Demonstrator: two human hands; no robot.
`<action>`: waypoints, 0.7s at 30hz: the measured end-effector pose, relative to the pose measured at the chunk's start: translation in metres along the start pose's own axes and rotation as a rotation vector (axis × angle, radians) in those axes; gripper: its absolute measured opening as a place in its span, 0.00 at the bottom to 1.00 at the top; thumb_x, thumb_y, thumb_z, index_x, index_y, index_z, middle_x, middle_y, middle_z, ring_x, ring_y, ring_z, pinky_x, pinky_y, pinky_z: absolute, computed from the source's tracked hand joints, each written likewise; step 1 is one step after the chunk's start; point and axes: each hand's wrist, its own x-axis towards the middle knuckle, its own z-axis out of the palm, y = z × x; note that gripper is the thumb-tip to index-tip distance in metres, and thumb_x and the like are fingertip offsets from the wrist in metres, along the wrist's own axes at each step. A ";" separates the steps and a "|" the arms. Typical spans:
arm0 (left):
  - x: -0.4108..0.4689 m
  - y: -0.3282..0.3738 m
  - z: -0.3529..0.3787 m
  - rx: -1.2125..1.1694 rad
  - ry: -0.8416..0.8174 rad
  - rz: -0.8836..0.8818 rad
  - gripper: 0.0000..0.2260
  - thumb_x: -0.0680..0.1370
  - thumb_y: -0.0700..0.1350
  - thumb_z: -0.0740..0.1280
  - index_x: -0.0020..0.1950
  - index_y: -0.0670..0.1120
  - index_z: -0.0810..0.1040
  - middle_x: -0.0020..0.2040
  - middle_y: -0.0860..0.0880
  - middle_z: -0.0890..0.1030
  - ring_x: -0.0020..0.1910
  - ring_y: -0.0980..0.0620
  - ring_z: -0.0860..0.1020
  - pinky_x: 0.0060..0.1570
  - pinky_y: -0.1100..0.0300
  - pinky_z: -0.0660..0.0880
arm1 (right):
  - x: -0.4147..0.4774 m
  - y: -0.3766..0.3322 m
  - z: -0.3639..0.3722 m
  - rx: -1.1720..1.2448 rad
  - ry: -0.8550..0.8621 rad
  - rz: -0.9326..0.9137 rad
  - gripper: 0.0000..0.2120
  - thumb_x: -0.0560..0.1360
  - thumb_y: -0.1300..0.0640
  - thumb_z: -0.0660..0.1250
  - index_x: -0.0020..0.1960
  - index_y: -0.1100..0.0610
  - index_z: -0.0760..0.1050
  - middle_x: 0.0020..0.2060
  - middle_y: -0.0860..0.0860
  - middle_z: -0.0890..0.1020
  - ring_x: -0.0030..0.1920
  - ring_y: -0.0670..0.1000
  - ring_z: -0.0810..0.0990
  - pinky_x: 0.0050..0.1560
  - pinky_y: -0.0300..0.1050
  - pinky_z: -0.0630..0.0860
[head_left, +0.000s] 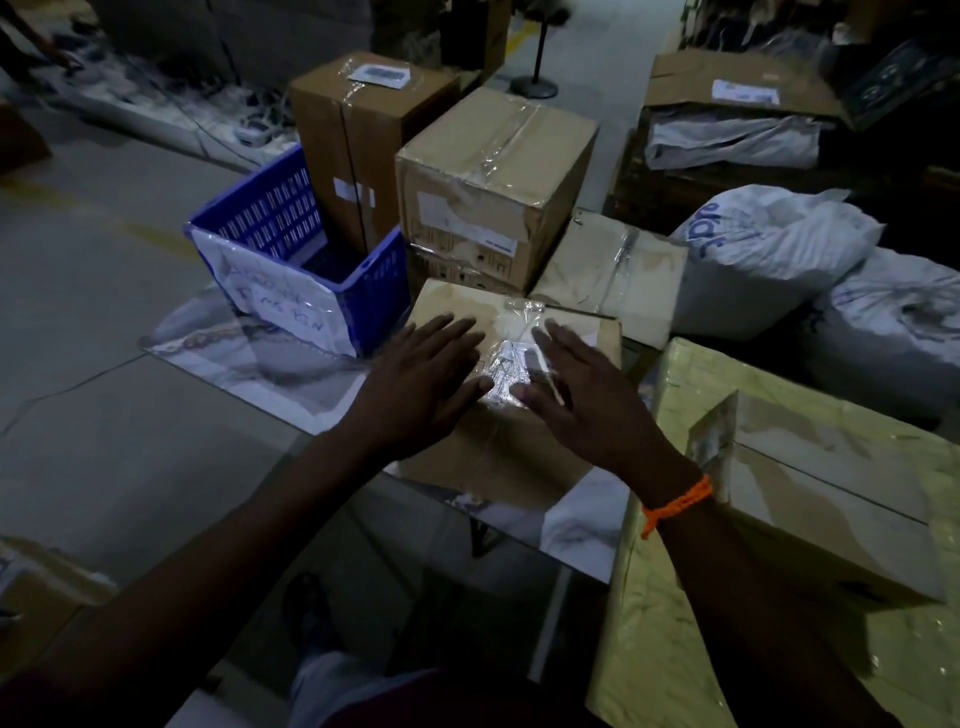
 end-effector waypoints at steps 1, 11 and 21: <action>0.009 0.001 -0.002 0.020 -0.083 -0.016 0.35 0.82 0.68 0.44 0.79 0.48 0.67 0.81 0.48 0.64 0.81 0.49 0.58 0.79 0.42 0.55 | 0.005 -0.001 0.003 -0.040 0.023 0.027 0.38 0.80 0.33 0.55 0.80 0.58 0.65 0.80 0.56 0.65 0.80 0.55 0.62 0.78 0.51 0.58; 0.017 -0.001 0.001 0.088 -0.173 -0.052 0.29 0.84 0.61 0.47 0.82 0.49 0.62 0.82 0.49 0.61 0.82 0.50 0.57 0.78 0.50 0.52 | 0.007 0.001 0.020 -0.169 0.054 0.038 0.34 0.82 0.40 0.47 0.76 0.61 0.70 0.76 0.60 0.71 0.77 0.59 0.69 0.73 0.59 0.67; -0.013 -0.017 -0.004 0.132 -0.133 0.069 0.27 0.85 0.60 0.47 0.82 0.49 0.60 0.82 0.49 0.59 0.82 0.52 0.55 0.80 0.46 0.50 | -0.036 0.018 0.015 0.118 0.305 -0.258 0.15 0.81 0.51 0.67 0.62 0.57 0.83 0.63 0.49 0.83 0.69 0.47 0.78 0.74 0.44 0.68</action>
